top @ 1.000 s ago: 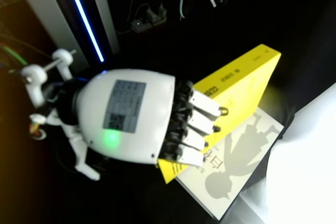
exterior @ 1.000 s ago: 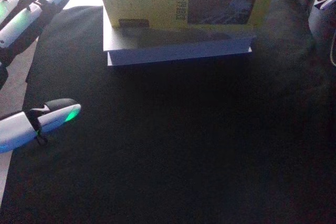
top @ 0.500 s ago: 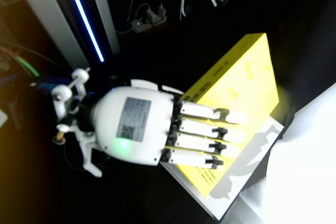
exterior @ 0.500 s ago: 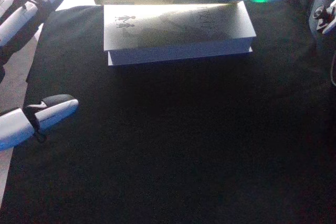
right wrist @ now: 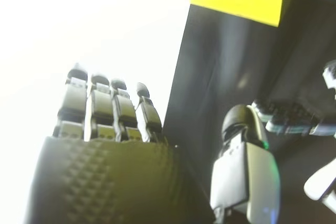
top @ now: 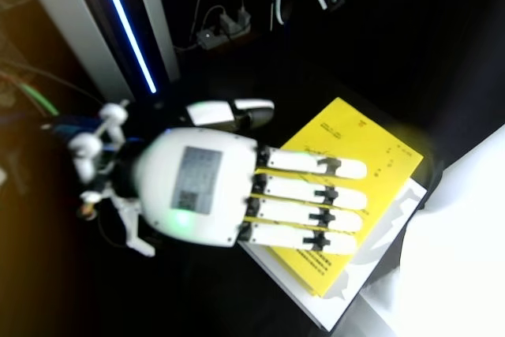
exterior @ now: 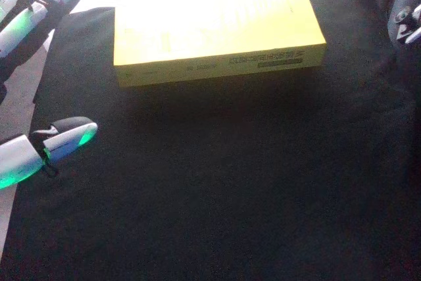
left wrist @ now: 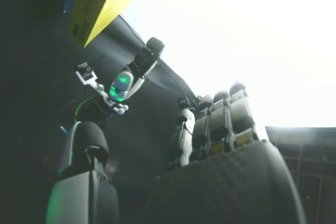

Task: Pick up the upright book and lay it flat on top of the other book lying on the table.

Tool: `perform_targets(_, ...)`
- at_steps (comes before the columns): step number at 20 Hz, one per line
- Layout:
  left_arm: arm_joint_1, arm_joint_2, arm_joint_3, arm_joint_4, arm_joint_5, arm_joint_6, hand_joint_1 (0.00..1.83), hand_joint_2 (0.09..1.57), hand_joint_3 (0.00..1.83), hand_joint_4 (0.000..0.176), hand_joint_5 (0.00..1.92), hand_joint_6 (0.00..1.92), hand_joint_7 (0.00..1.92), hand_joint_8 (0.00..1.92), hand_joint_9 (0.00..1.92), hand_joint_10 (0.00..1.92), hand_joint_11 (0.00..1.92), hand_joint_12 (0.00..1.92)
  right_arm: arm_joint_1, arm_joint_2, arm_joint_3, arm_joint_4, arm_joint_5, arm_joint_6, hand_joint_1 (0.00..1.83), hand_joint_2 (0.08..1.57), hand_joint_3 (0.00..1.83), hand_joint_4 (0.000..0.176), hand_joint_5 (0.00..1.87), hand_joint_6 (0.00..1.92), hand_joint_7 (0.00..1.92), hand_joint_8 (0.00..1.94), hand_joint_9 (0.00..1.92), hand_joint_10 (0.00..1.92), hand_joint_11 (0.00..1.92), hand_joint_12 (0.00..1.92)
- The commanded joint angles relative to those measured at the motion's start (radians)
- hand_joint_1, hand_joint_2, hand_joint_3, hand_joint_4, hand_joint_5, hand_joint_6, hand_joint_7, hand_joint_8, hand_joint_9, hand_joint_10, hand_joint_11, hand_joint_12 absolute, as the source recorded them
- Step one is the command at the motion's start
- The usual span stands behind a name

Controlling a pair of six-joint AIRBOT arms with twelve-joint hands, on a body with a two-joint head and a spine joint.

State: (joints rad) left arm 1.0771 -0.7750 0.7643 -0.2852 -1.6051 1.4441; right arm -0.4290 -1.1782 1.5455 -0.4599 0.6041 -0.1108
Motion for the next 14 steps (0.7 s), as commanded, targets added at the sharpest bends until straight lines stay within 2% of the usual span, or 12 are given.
perform_targets(1,-0.007,0.005,0.002,0.007,-0.127,0.0,0.48,1.08,0.01,0.114,0.0,0.0,0.0,0.0,0.0,0.0,0.0,0.0,0.009,0.011,-0.018,0.039,0.161,0.023,0.08,1.09,0.03,0.066,0.0,0.0,0.0,0.0,0.0,0.0,0.0,0.0)
perform_targets(3,-0.007,0.005,0.002,0.001,-0.127,0.0,0.47,1.07,0.0,0.132,0.0,0.0,0.0,0.0,0.0,0.0,0.0,0.0,0.014,0.053,-0.068,0.039,0.199,0.034,0.1,1.11,0.03,0.067,0.0,0.0,0.0,0.0,0.0,0.0,0.0,0.0)
perform_targets(4,-0.007,0.006,0.002,-0.003,-0.127,0.0,0.47,1.08,0.01,0.118,0.0,0.0,0.0,0.0,0.0,0.0,0.0,0.0,0.017,0.075,-0.094,0.039,0.216,0.034,0.07,1.13,0.04,0.059,0.0,0.0,0.0,0.0,0.0,0.0,0.0,0.0)
perform_targets(5,-0.006,0.006,0.001,-0.008,-0.126,0.0,0.46,1.08,0.01,0.125,0.0,0.0,0.0,0.0,0.0,0.0,0.0,0.0,0.019,0.098,-0.122,0.039,0.237,0.036,0.01,1.12,0.03,0.037,0.0,0.0,0.0,0.0,0.0,0.0,0.0,0.0)
perform_targets(7,-0.002,0.006,0.001,-0.015,-0.126,0.0,0.48,1.09,0.01,0.113,0.0,0.0,0.0,0.0,0.0,0.0,0.0,0.0,0.019,0.127,-0.157,0.045,0.268,0.038,0.0,1.14,0.03,0.009,0.0,0.0,0.0,0.0,0.0,0.0,0.0,0.0)
perform_targets(8,0.001,0.007,0.0,-0.02,-0.126,0.0,0.47,1.08,0.0,0.116,0.0,0.0,0.0,0.0,0.0,0.0,0.0,0.0,0.019,0.137,-0.178,0.053,0.295,0.038,0.0,1.12,0.02,0.022,0.0,0.0,0.0,0.0,0.0,0.0,0.0,0.0)
perform_targets(9,0.002,0.008,-0.001,-0.026,-0.126,0.0,0.47,1.08,0.0,0.116,0.0,0.0,0.0,0.0,0.0,0.0,0.0,0.0,0.019,0.149,-0.199,0.056,0.322,0.038,0.0,1.12,0.02,0.022,0.0,0.0,0.0,0.0,0.0,0.0,0.0,0.0)
perform_targets(10,0.002,0.008,-0.002,-0.03,-0.126,-0.123,0.47,1.08,0.0,0.129,0.0,0.0,0.0,0.0,0.0,0.0,0.0,0.0,0.019,0.167,-0.227,0.056,0.35,0.038,0.0,1.12,0.02,0.01,0.0,0.0,0.0,0.0,0.0,0.0,0.0,0.0)
perform_targets(11,0.002,0.008,-0.002,-0.032,-0.126,-0.122,0.45,1.07,0.0,0.14,0.0,0.0,0.0,0.0,0.0,0.0,0.0,0.0,0.019,0.181,-0.243,0.056,0.37,0.038,0.0,1.1,0.01,0.022,0.0,0.0,0.0,0.0,0.0,0.0,0.0,0.0)
perform_targets(12,0.002,0.008,-0.001,-0.035,-0.126,-0.122,0.43,1.05,0.0,0.161,0.0,0.0,0.0,0.0,0.0,0.0,0.0,0.0,0.019,0.204,-0.261,0.06,0.394,0.038,0.15,1.13,0.02,0.023,0.0,0.0,0.0,0.0,0.0,0.0,0.0,0.0)
perform_targets(13,0.003,0.009,-0.001,-0.038,-0.126,-0.122,0.43,1.05,0.0,0.161,0.0,0.0,0.0,0.0,0.0,0.0,0.0,0.0,0.018,0.226,-0.279,0.064,0.418,0.038,0.15,1.13,0.02,0.023,0.0,0.0,0.0,0.0,0.0,0.0,0.0,0.0)
perform_targets(14,0.004,0.013,-0.003,-0.039,-0.127,-0.122,0.42,1.05,0.0,0.169,0.0,0.0,0.0,0.0,0.0,0.0,0.0,0.0,0.015,0.259,-0.307,0.066,0.444,0.038,0.18,1.15,0.03,0.044,0.0,0.0,0.0,0.0,0.0,0.0,0.0,0.0)
